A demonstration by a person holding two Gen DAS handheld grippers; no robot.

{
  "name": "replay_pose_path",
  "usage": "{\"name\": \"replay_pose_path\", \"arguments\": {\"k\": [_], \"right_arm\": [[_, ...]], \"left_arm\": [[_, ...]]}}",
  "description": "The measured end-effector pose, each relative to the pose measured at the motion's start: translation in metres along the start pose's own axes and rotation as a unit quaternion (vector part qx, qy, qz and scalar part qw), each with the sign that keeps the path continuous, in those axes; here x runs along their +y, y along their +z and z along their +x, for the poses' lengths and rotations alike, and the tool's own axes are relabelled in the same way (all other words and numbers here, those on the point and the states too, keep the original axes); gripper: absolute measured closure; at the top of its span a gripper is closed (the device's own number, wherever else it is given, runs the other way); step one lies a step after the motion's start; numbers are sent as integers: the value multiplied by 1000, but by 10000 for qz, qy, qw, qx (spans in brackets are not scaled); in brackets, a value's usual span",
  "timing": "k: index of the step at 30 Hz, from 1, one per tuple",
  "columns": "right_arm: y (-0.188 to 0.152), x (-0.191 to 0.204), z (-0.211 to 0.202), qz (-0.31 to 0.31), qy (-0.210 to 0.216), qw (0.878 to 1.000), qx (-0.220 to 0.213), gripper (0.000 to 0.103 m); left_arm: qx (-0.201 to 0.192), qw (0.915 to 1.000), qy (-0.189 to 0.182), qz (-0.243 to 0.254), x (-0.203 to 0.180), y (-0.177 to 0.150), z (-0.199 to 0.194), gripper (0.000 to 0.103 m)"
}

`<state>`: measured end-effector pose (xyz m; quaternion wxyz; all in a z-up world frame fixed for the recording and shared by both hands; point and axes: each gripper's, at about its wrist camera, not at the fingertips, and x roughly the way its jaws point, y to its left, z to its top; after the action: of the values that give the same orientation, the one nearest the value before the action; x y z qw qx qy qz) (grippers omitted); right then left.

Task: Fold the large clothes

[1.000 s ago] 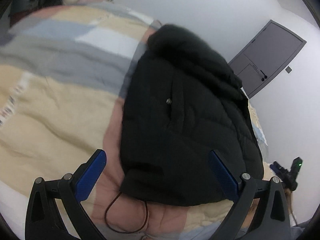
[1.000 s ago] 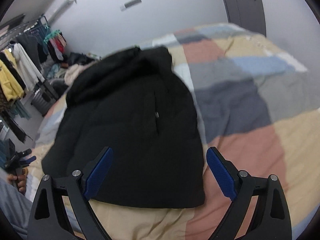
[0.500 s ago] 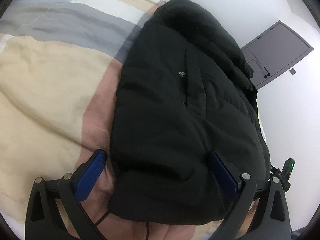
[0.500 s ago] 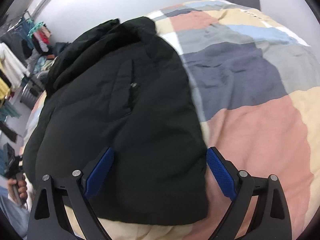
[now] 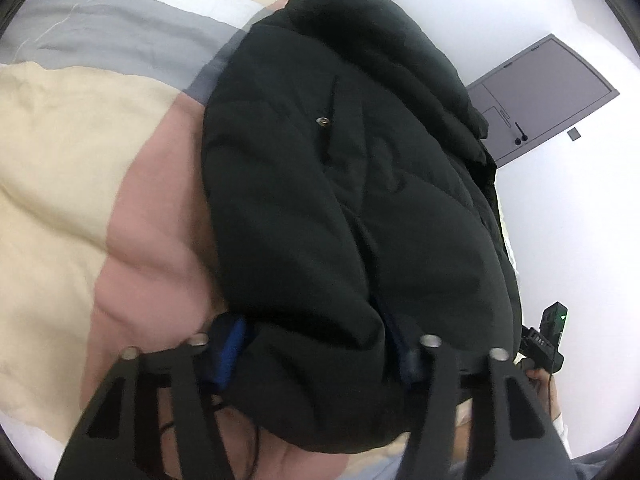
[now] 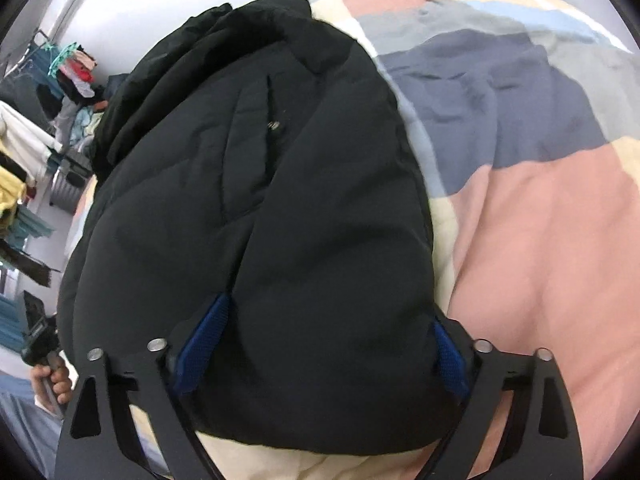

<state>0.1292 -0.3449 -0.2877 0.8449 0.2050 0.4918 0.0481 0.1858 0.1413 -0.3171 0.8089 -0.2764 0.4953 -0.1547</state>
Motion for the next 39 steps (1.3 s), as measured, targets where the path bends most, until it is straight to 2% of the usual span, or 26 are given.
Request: {"name": "replay_pose_path", "arguments": {"k": [2, 4, 6, 7, 11, 15, 19, 20, 24, 32, 39], "right_arm": [[-2, 10, -6, -258, -6, 9997, -8, 39], [-2, 24, -14, -580, -115, 9982, -30, 75], [-1, 34, -29, -787, -288, 9964, -147, 89], [0, 38, -38, -851, -324, 9955, -254, 91], [10, 50, -73, -1004, -189, 9928, -626, 95], [24, 62, -112, -1107, 129, 9889, -981, 96], [39, 78, -152, -1229, 333, 9826, -1353, 97], [45, 93, -153, -1225, 381, 9815, -1419, 97], [58, 100, -186, -1082, 689, 9774, -1680, 98], [64, 116, -255, -1087, 1240, 9634, -2114, 98], [51, 132, -311, -1316, 1458, 9535, -2288, 98]], "left_arm": [[-26, 10000, 39, 11, -7, 1, -2, 67], [-73, 9999, 92, 24, -14, 4, -6, 76], [-132, 9999, 89, 16, -21, 7, -13, 83], [-185, 9998, 47, 0, -23, 9, -19, 87], [-478, 9980, -353, -221, -30, 20, -53, 92], [-686, 9962, -460, -276, -44, 32, -82, 94], [-974, 9937, -531, -130, -63, 46, -118, 95], [-1035, 9929, -569, -115, -66, 49, -127, 95], [-1315, 9886, -727, -42, -80, 63, -168, 95], [-1731, 9794, -1013, 221, -114, 71, -252, 95], [-1781, 9766, -1026, 629, -151, 65, -311, 95]]}}
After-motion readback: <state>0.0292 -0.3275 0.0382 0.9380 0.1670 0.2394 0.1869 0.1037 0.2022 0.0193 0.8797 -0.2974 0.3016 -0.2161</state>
